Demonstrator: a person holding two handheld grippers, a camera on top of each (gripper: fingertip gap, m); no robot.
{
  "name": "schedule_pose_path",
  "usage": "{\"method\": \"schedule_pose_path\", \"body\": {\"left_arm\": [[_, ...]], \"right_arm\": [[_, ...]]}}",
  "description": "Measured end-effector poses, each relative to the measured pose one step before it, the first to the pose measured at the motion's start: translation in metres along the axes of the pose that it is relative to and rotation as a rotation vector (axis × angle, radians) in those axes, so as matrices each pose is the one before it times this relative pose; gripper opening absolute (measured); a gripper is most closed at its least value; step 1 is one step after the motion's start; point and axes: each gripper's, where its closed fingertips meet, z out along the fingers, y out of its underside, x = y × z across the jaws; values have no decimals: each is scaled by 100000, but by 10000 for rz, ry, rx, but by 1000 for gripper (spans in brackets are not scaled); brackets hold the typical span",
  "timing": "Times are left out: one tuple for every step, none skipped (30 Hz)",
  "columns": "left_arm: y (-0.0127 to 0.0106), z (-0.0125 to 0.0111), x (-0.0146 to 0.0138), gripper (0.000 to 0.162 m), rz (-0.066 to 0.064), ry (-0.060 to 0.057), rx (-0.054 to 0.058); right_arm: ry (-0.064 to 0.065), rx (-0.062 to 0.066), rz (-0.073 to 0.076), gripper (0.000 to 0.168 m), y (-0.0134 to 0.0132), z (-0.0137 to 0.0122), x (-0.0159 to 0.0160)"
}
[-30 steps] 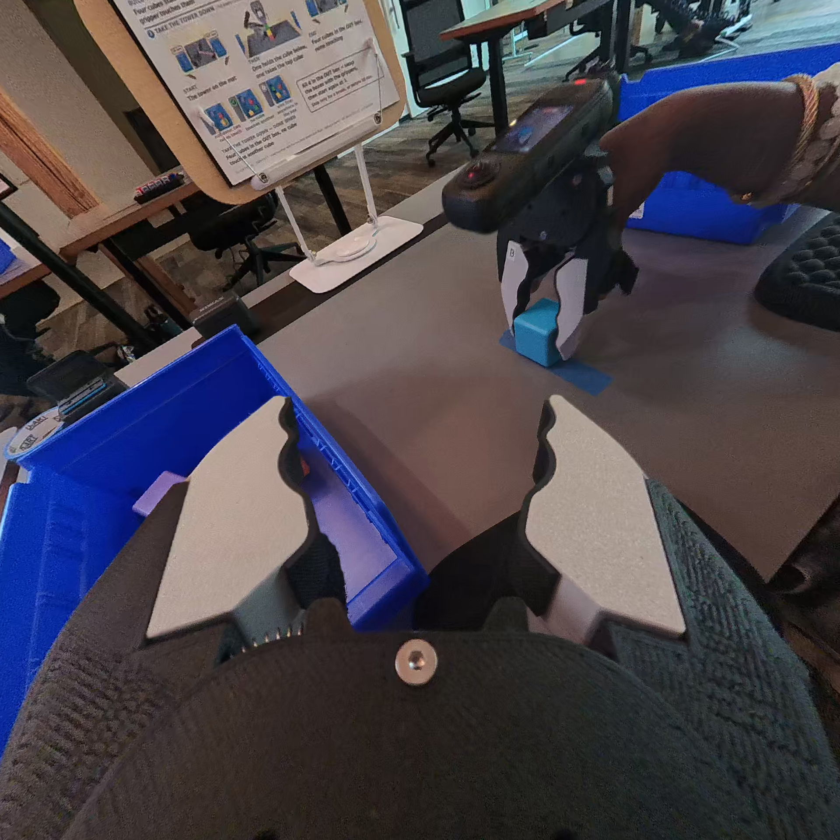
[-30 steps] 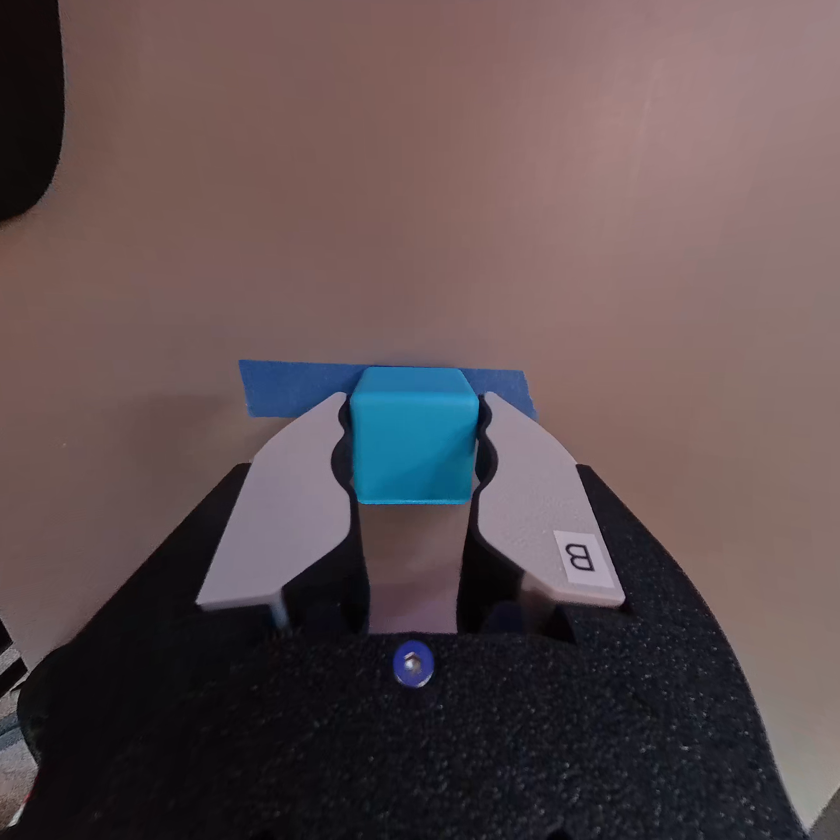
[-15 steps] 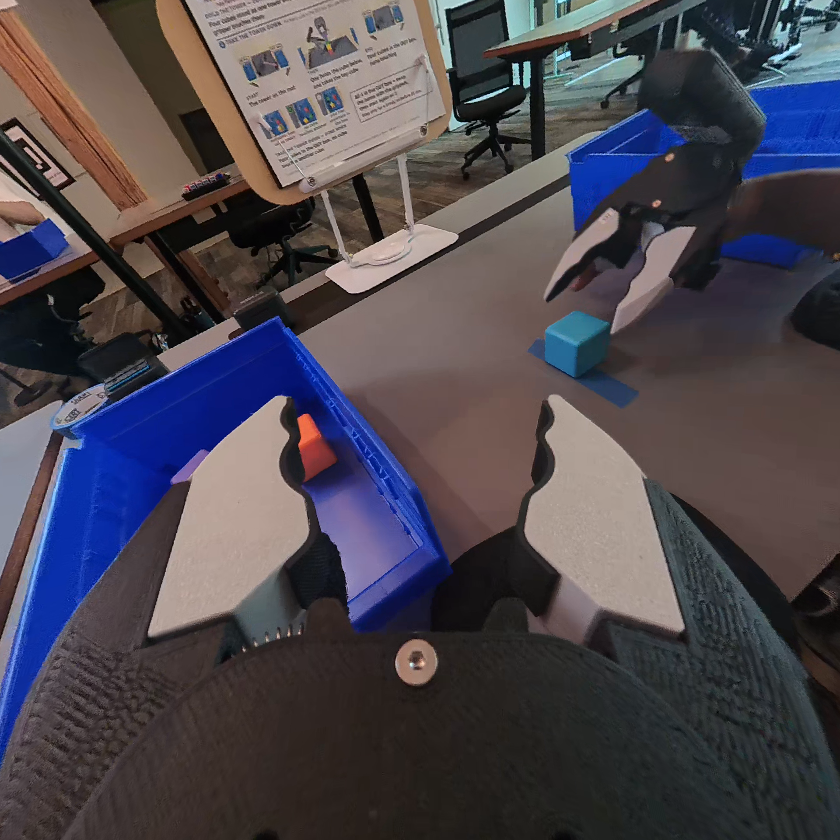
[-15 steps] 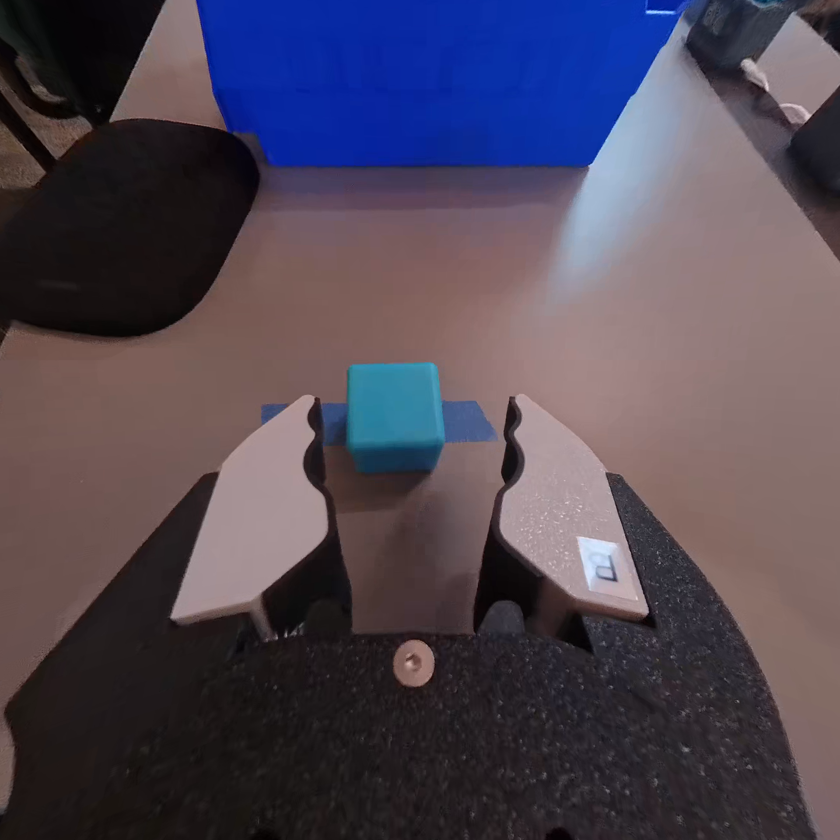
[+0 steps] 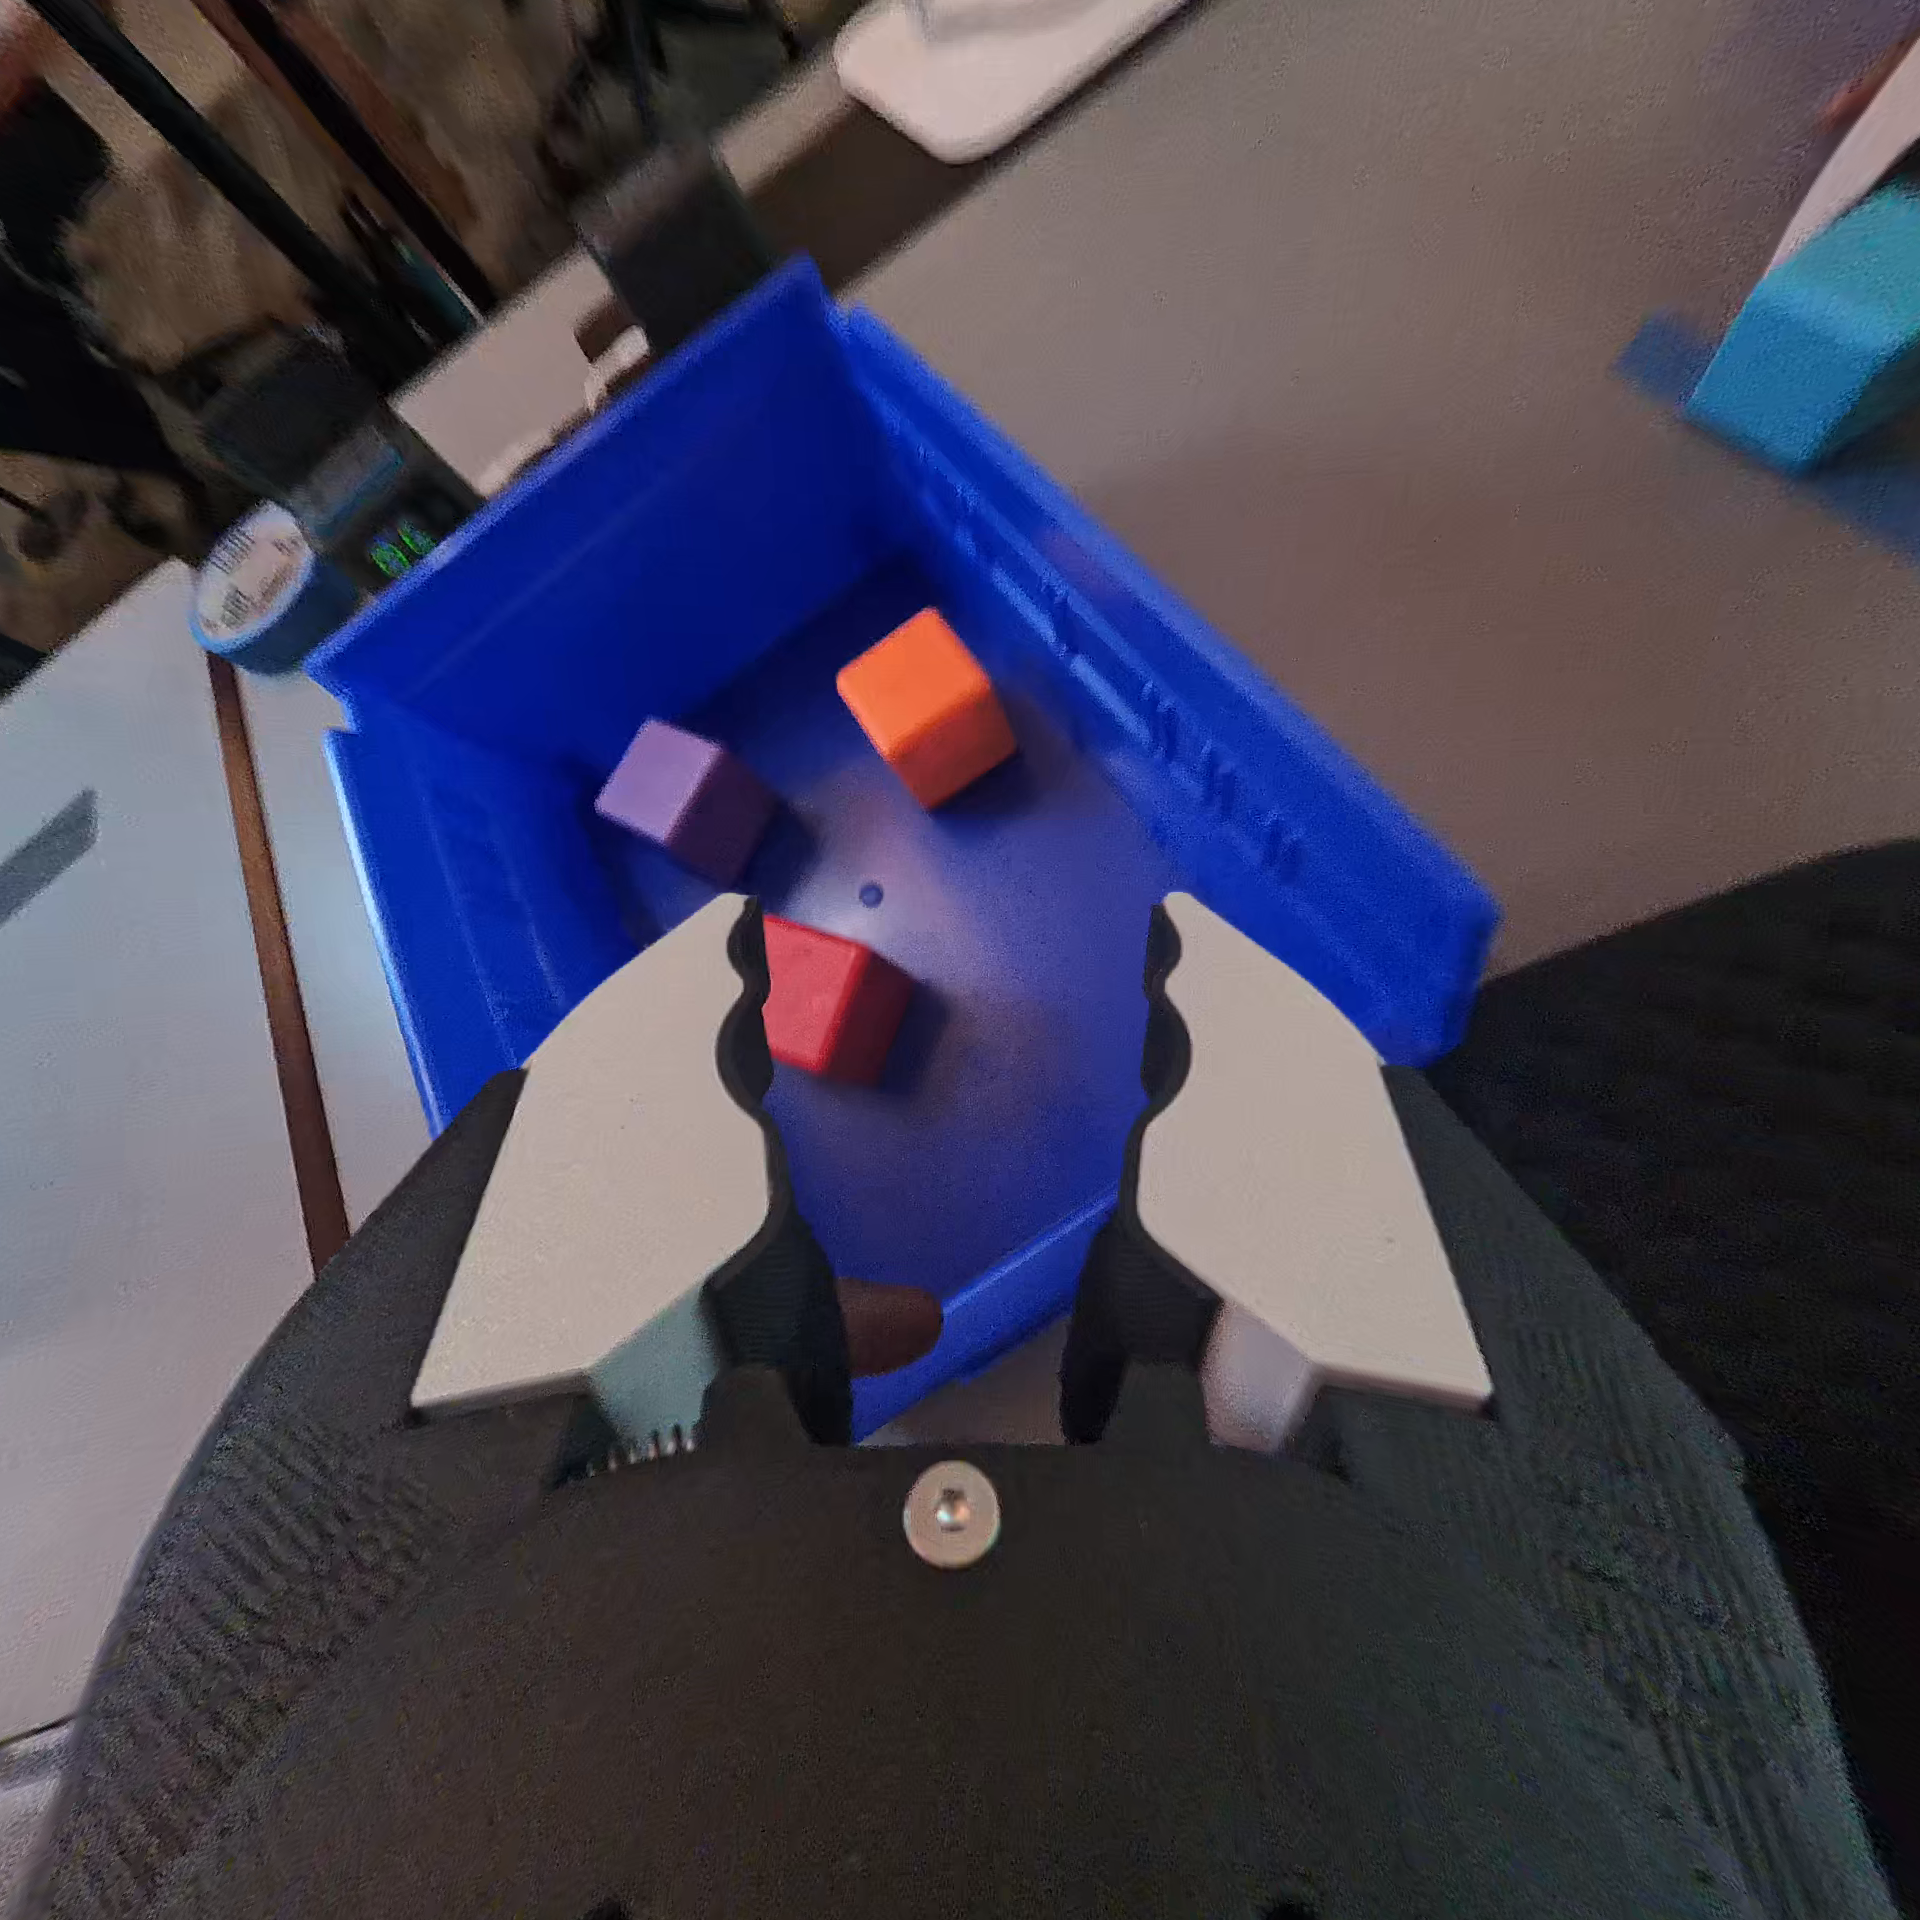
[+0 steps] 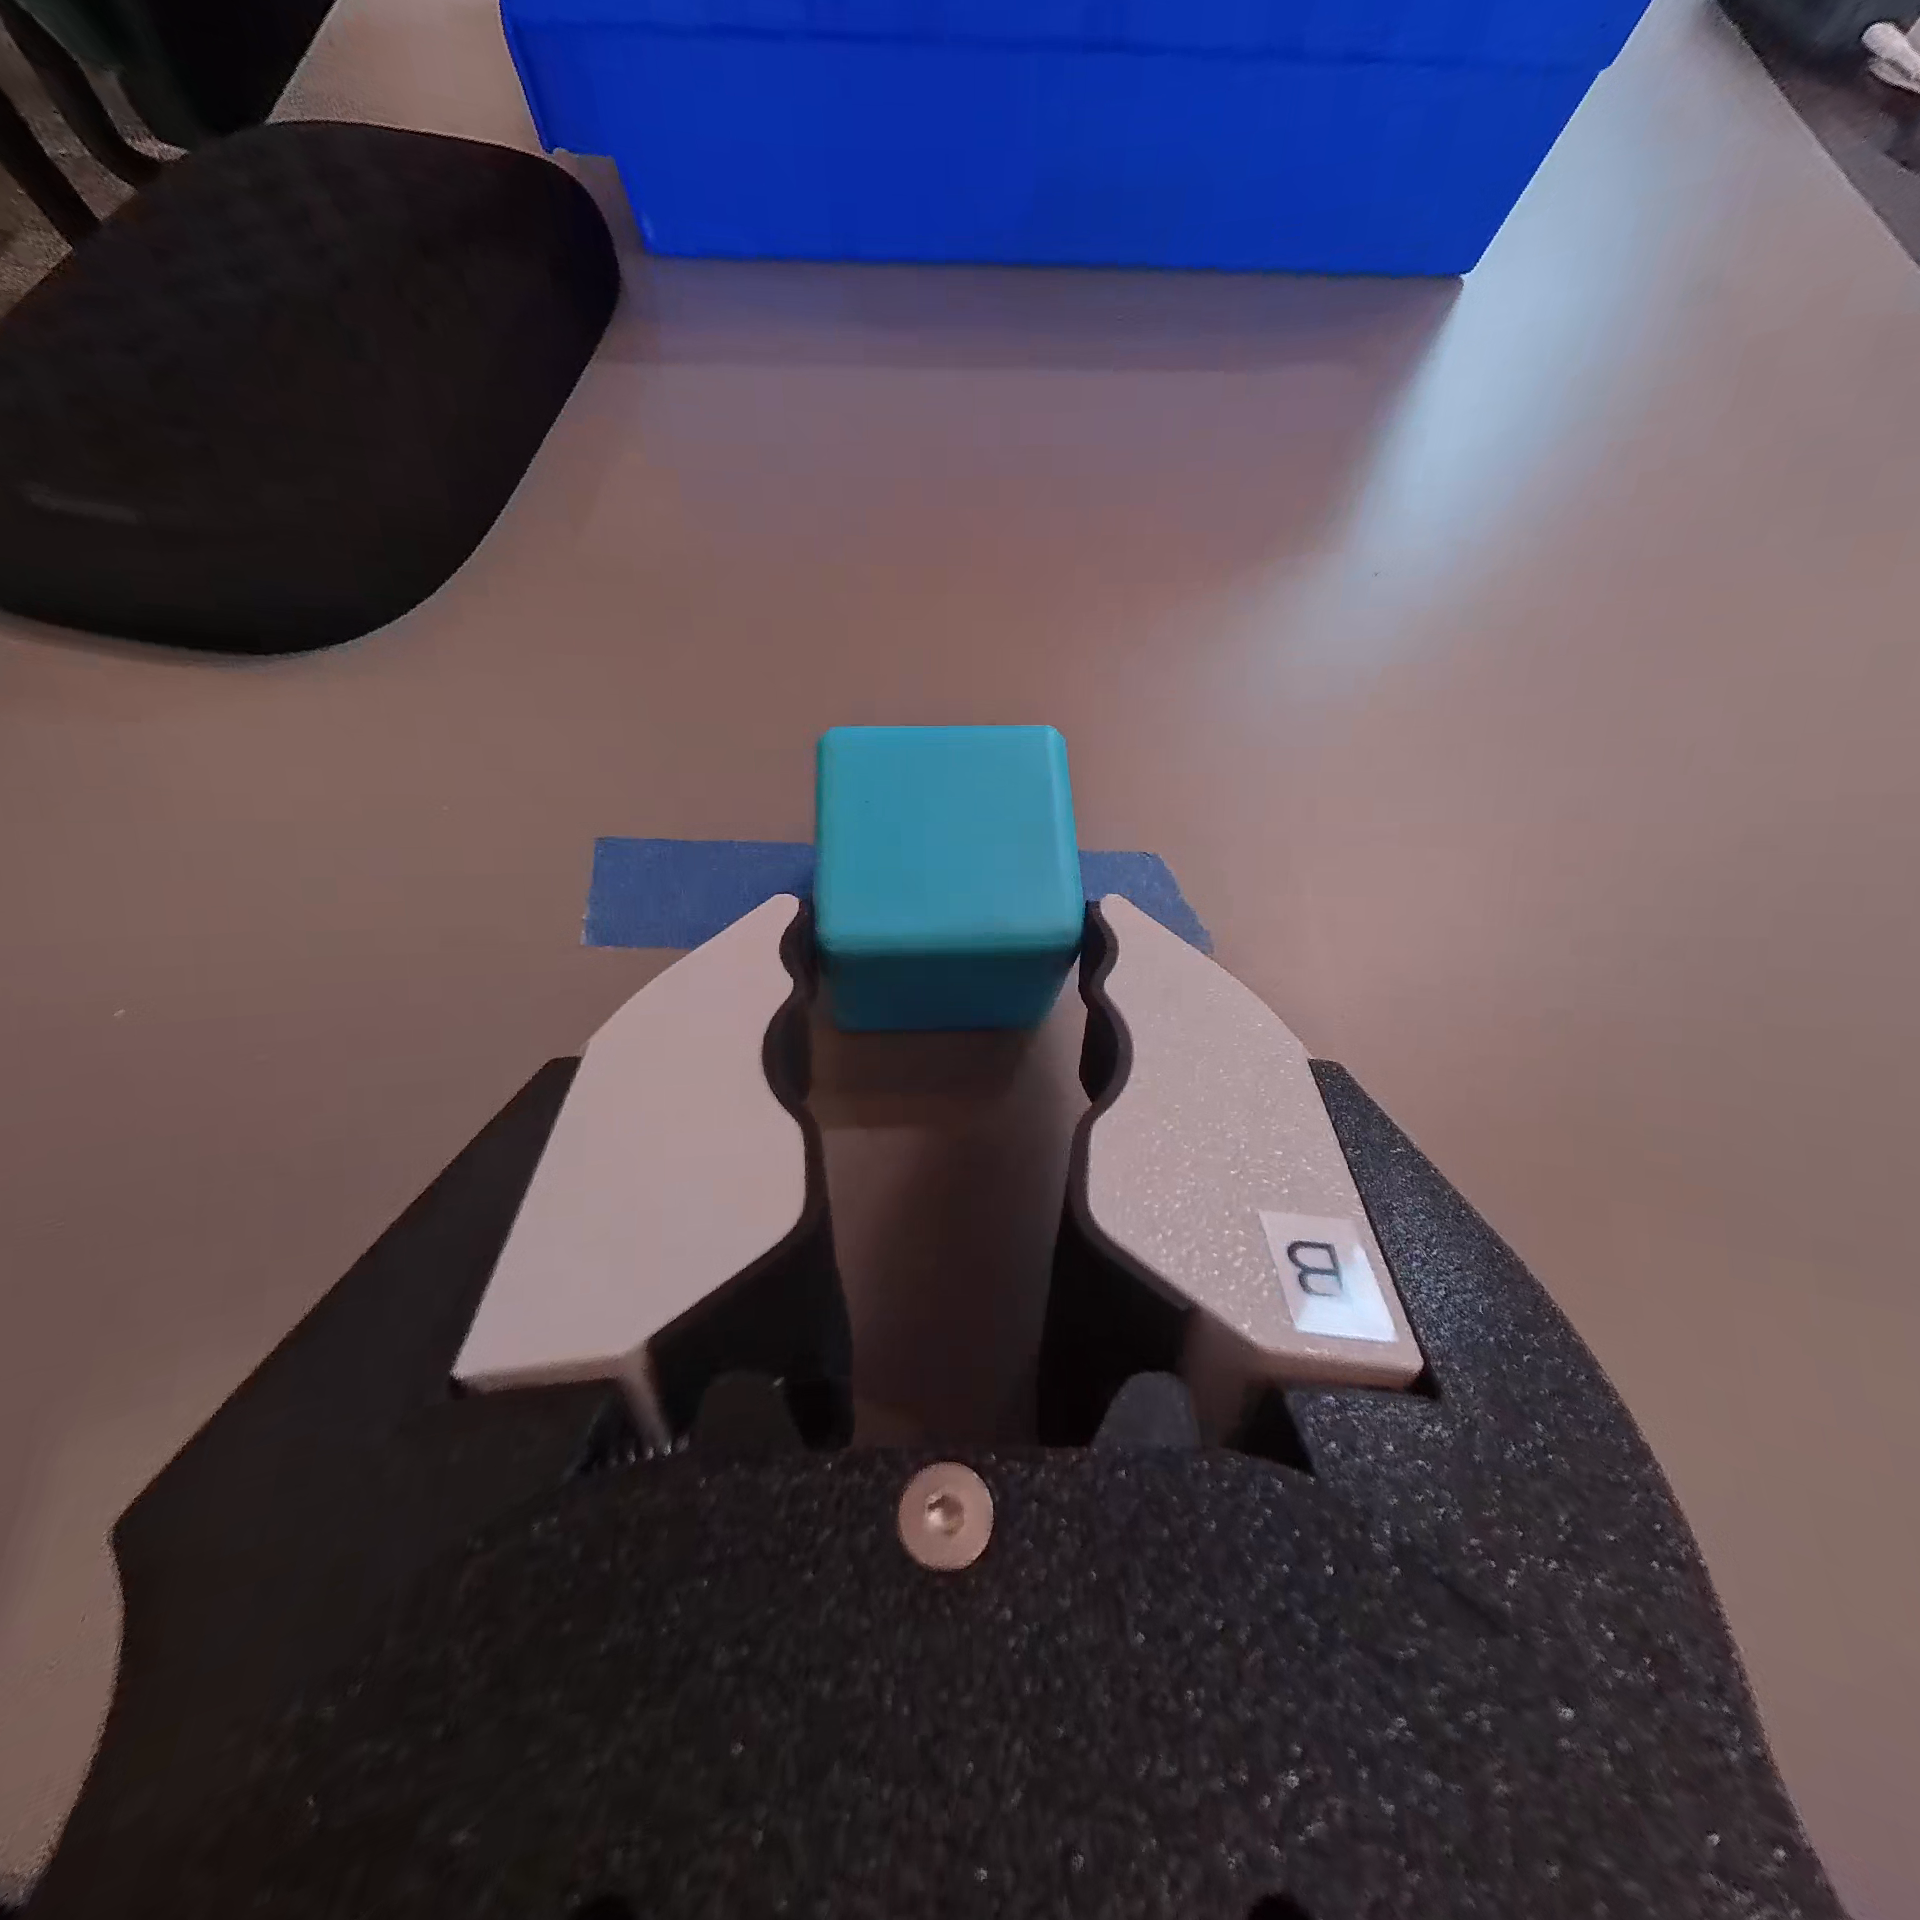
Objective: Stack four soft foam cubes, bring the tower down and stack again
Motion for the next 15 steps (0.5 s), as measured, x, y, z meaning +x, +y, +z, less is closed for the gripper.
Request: {"method": "schedule_pose_path", "body": {"left_arm": [[964, 871, -701, 68, 166, 416, -792], [867, 930, -665, 67, 242, 427, -746], [721, 920, -756, 67, 340, 335, -675], [570, 875, -908, 65, 376, 146, -591], [544, 826, -949, 66, 324, 22, -569], [559, 774, -780, 66, 251, 31, -604], [519, 735, -482, 65, 217, 121, -571], [442, 718, -229, 65, 194, 183, -482], [357, 693, 9, 66, 181, 245, -399], [273, 658, 174, 66, 163, 293, -306], [233, 626, 248, 66, 162, 292, -224], [145, 579, 87, 65, 190, 168, -140], [63, 505, -137, 57, 137, -9, -54], [50, 360, -60, 49, 59, 30, -33], [-72, -39, -52, 49, -9, 31, 24]], "right_arm": [[-14, 1, -13, 49, 2, -5, -30], [-8, 0, -8, 49, 15, -6, -21], [-4, -1, 4, 49, 5, -7, -1], [1, -1, 4, 49, 5, -7, -10], [1, -1, -1, 49, 12, -1, -6], [0, 0, 0, 49, 0, 0, -1], [-2, -1, 2, 49, 1, 17, -3], [-1, 0, 0, 49, 0, 0, -1], [2, 0, -1, 49, 3, -6, -4], [5, 0, -4, 49, 8, 5, 9], [3, 0, -3, 49, -1, 0, -9], [-3, 0, 3, 49, -4, 6, 2], [-6, 0, 6, 49, 1, 0, 2], [-7, 0, 6, 49, 5, 11, -6], [-8, 0, 7, 49, 1, 0, -2]]}}
